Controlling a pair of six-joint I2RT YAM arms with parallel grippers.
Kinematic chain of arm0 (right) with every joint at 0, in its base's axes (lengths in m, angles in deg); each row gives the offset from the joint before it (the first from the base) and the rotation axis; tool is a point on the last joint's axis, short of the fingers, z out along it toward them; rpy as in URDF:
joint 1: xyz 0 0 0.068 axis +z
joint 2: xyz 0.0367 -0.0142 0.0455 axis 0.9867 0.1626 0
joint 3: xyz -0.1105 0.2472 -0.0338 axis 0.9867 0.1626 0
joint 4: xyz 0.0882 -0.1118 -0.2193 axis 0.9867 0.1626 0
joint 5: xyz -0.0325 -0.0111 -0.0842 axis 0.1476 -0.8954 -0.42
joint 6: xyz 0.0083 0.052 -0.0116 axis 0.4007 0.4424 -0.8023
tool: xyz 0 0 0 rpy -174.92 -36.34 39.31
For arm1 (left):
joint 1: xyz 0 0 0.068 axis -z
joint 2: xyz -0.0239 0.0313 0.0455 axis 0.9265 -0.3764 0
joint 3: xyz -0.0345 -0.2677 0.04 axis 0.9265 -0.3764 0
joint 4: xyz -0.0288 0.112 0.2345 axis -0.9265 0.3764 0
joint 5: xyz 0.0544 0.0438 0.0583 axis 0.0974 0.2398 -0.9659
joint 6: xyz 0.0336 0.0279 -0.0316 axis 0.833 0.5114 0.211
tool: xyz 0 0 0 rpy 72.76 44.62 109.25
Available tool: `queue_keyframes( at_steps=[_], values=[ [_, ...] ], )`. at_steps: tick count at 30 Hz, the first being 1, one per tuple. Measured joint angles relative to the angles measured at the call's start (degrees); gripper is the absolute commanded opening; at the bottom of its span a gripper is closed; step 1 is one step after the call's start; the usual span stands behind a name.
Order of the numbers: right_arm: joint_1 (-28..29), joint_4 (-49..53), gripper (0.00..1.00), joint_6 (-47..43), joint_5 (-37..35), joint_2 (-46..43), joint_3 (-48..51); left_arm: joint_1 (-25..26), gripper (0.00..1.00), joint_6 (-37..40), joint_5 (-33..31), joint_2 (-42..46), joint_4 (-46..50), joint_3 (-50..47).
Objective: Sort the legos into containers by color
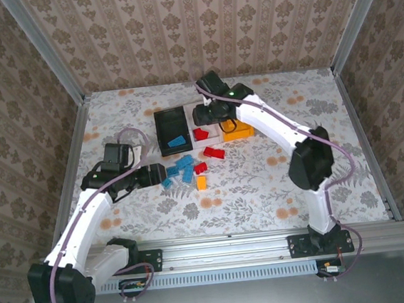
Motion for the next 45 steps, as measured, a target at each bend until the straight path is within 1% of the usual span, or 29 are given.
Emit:
queue_keyframes(
  at_steps=[4,10,13,17,19,22,27,30,36,41,45],
  values=[
    [-1.2,1.11,0.5,-0.57,-0.09,8.74,-7.5,0.0,0.79,0.02,0.42,0.02,0.07,0.0],
    [-2.29,2.78,0.51,-0.55,-0.07,15.15,-12.98,0.0,0.79,0.02,0.44,0.02,0.07,0.0],
    [-2.62,3.54,0.54,-0.55,0.0,16.37,-15.1,0.0,0.79,0.02,0.42,-0.02,0.07,0.0],
    [-2.97,3.91,0.69,-0.59,0.13,16.72,-16.87,0.0,0.79,0.02,0.44,-0.76,0.02,0.0],
    [-3.08,4.02,0.73,-0.7,0.17,16.72,-17.14,0.0,0.79,0.02,0.42,-1.18,0.02,0.0],
    [-3.21,4.5,0.76,-0.76,0.33,16.72,-17.2,0.0,0.79,0.02,0.44,-1.44,0.0,0.0],
    [-3.32,5.55,0.77,-1.07,0.35,16.48,-16.85,-0.33,0.79,0.02,0.44,-1.73,-0.02,0.0],
    [-3.37,5.01,0.77,-1.86,0.39,13.18,-11.65,-0.33,0.79,0.02,0.48,-2.1,-0.09,0.0],
    [-3.41,3.67,0.78,-4.94,1.44,-0.11,3.23,-0.33,0.79,0.02,0.9,-2.73,-0.2,0.0],
    [-3.41,2.93,0.81,-8.41,2.03,-9.42,13.18,-0.33,0.79,0.02,1.31,-2.73,-0.24,0.0],
    [-3.43,1.66,0.84,-9.68,2.75,-14.01,22.29,-0.33,0.79,0.02,1.73,-2.73,-0.35,0.0]
  ],
)
